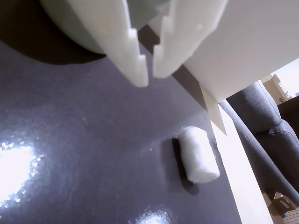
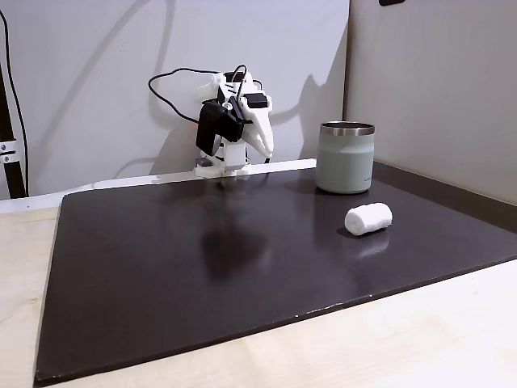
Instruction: Grasp a gauze and put it in the cup.
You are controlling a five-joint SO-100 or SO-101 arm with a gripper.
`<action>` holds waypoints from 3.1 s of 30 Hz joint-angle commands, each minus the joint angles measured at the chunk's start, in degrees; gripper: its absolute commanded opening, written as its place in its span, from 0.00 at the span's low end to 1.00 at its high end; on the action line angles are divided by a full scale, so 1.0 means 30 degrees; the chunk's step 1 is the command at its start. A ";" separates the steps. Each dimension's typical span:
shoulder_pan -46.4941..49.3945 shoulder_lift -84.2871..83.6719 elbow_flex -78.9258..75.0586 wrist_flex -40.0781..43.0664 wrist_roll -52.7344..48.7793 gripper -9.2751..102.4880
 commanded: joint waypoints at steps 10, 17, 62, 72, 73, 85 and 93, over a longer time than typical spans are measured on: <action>-0.0234 0.0205 -0.0146 -0.0264 -0.0293 0.08; 0.0059 0.0205 -0.0146 -0.0264 0.0117 0.08; -0.3896 -3.4600 -3.4775 1.1338 0.8848 0.27; -0.4248 -4.3887 -4.7842 1.7080 0.9521 0.31; -0.4248 -4.4678 -4.9131 1.7373 0.9463 0.31; -0.4277 -4.9365 -5.3994 1.6875 0.8965 0.35; -0.3135 -5.2764 -5.6924 1.6377 0.8994 0.37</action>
